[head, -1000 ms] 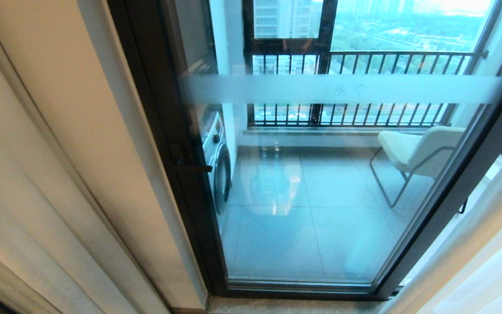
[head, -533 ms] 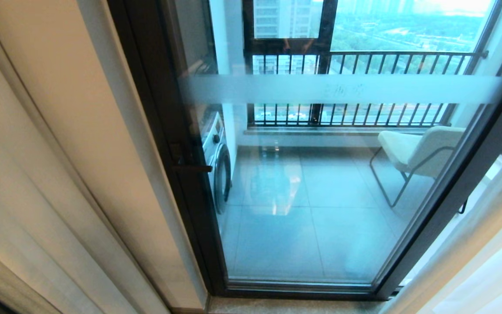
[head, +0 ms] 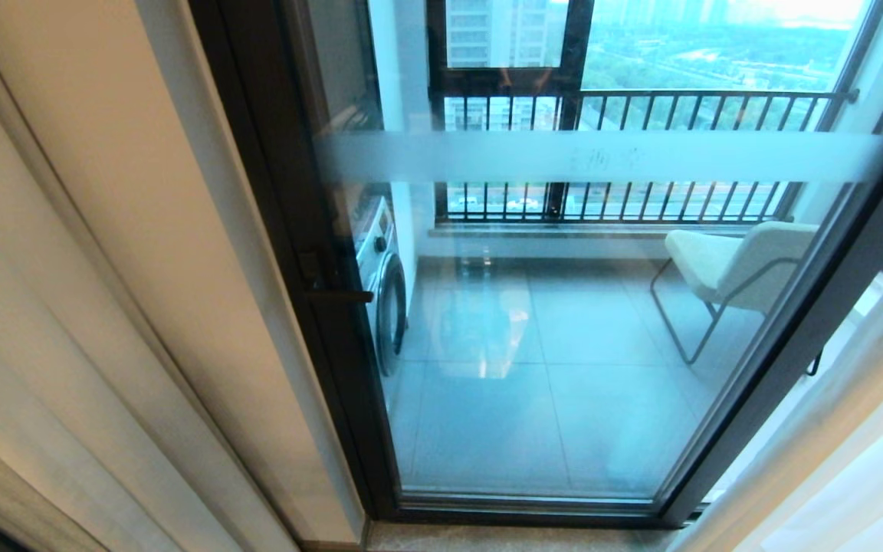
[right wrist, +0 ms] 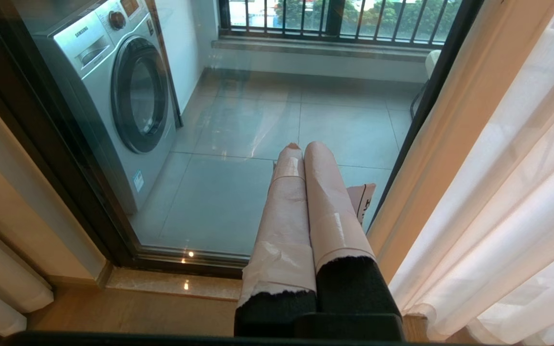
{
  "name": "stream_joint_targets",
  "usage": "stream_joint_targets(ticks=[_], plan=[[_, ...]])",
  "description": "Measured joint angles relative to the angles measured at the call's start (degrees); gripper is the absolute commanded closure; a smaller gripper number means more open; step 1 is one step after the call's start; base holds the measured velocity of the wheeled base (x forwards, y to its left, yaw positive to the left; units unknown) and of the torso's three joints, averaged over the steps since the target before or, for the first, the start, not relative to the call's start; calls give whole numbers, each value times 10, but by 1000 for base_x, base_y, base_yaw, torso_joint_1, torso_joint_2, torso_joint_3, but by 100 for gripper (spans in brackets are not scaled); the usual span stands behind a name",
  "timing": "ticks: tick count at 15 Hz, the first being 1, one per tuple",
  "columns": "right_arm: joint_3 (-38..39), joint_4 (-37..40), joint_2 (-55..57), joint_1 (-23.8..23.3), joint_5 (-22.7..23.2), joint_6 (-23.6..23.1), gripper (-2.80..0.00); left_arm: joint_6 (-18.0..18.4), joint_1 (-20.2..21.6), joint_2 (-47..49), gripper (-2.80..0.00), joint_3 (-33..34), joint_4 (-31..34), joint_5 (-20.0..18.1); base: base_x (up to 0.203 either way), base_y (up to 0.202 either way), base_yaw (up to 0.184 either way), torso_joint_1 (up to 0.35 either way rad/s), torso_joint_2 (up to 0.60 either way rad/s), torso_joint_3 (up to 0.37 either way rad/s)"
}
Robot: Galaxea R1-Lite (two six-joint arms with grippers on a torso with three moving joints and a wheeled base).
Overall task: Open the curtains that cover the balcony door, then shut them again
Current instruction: Pull the inner curtains open on both sides
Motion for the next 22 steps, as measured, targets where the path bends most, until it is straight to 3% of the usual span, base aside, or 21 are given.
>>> stream_joint_targets(ticks=[5, 22], plan=[[0, 0, 0, -1, 0, 0, 0, 0, -1, 0, 0, 0, 0, -2, 1, -30, -1, -1, 1, 1], [0, 0, 0, 0, 0, 0, 0, 0, 0, 0, 0, 0, 0, -2, 0, -183, -2, 4, 3, 2]])
